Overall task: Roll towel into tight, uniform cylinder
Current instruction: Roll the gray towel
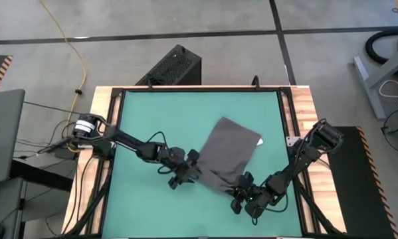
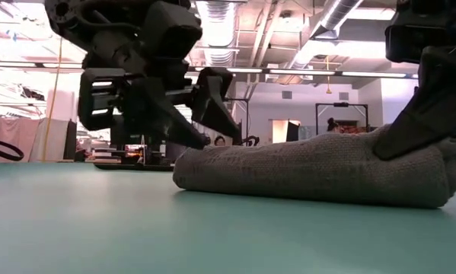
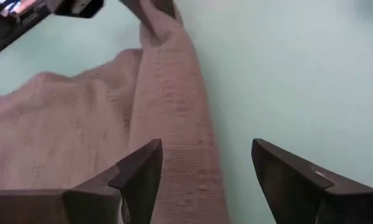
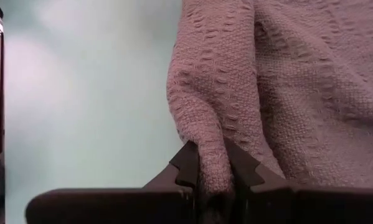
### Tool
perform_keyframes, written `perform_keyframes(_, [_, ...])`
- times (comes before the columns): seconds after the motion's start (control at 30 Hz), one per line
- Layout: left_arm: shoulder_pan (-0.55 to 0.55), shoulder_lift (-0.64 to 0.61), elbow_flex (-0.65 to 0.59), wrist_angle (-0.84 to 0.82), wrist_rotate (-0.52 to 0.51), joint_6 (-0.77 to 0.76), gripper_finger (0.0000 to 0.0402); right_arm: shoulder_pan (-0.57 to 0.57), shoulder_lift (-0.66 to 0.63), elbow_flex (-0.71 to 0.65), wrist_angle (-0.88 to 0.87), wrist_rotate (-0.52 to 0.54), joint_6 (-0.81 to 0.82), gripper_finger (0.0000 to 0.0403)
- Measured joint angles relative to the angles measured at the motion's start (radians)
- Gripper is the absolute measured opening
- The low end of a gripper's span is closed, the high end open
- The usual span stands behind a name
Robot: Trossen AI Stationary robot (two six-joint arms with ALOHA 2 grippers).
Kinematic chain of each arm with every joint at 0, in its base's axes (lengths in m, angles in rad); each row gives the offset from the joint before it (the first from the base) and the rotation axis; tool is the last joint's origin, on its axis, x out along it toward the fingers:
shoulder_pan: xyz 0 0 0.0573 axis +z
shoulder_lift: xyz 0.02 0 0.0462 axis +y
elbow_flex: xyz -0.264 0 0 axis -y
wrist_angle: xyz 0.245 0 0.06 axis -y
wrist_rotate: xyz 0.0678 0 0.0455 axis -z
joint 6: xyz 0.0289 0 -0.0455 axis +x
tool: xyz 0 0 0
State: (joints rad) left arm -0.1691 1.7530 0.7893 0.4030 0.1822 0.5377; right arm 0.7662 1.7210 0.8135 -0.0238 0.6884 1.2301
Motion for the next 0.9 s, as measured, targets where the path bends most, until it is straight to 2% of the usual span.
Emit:
perform_keyframes(0.2, [-0.021,0.000,-0.001,-0.089,-0.163,0.053,0.0238,0.000,0.000,0.000,0.004,-0.002,0.006,0.0059])
perform_keyframes(0.4, [-0.021,0.002,-0.001,-0.101,-0.213,0.079,0.0238,0.003,0.000,0.000,0.004,-0.004,0.033,0.0059])
perform_keyframes(0.6, [-0.017,0.099,0.003,-0.085,-0.213,0.080,0.0238,0.006,0.000,0.000,-0.016,-0.005,0.070,0.0059])
perform_keyframes(0.73, [-0.014,0.139,0.005,-0.057,-0.232,0.020,0.0235,0.007,0.000,0.000,-0.041,-0.006,0.114,0.0059])
perform_keyframes(0.83, [-0.007,0.139,0.005,-0.066,-0.224,-0.020,0.0209,0.014,0.000,0.001,-0.064,-0.006,0.159,0.0059])
perform_keyframes(0.9, [-0.001,0.132,0.006,-0.093,-0.207,-0.039,0.0172,0.020,0.000,0.001,-0.084,-0.005,0.192,0.0059])
